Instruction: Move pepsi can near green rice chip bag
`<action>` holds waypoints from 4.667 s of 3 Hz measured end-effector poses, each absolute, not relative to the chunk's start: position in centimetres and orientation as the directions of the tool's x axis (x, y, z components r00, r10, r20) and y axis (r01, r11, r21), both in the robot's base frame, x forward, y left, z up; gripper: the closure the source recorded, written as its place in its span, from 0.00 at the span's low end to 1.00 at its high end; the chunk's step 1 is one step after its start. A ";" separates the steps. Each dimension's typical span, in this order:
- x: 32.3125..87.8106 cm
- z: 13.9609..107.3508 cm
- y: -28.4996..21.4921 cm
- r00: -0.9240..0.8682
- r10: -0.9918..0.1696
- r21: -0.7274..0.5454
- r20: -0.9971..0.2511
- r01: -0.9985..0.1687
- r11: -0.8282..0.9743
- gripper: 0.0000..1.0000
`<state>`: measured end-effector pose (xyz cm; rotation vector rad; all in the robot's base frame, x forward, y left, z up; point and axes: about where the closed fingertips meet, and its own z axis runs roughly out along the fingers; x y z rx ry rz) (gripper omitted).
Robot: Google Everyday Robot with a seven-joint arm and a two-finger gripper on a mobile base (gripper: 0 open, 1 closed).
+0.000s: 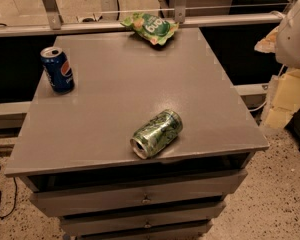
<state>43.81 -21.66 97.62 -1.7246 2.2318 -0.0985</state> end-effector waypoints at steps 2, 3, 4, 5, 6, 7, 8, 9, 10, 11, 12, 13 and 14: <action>47.3 97.4 -18.0 -0.179 -0.939 -0.246 -0.295 -0.935 0.255 0.00; 52.4 97.7 -12.0 -0.114 -0.899 -0.234 -0.423 -0.945 0.230 0.00; 56.4 98.1 -4.1 -0.098 -0.817 -0.201 -0.568 -0.946 0.253 0.00; 56.4 98.1 -4.1 -0.098 -0.817 -0.201 -0.568 -0.946 0.253 0.00; 57.2 97.1 -1.9 -0.087 -0.776 -0.188 -0.624 -0.948 0.257 0.00; 59.1 95.3 3.0 -0.064 -0.698 -0.158 -0.713 -0.956 0.249 0.00; 60.7 94.2 7.8 -0.055 -0.610 -0.120 -0.790 -0.963 0.242 0.00; 61.6 93.1 12.8 -0.051 -0.546 -0.084 -0.836 -0.972 0.220 0.00; 62.6 91.9 17.1 -0.037 -0.510 -0.086 -0.859 -0.973 0.215 0.00; 64.1 90.9 21.0 -0.025 -0.473 -0.091 -0.881 -0.971 0.220 0.00; 65.1 89.9 23.8 -0.034 -0.439 -0.074 -0.898 -0.971 0.226 0.00; 65.7 88.8 25.9 -0.068 -0.406 -0.028 -0.912 -0.974 0.225 0.01; 66.2 88.1 26.2 -0.080 -0.377 -0.012 -0.923 -0.971 0.237 0.16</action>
Offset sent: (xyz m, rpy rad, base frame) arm 0.0909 0.0942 -0.0068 0.2344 -0.0513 0.1010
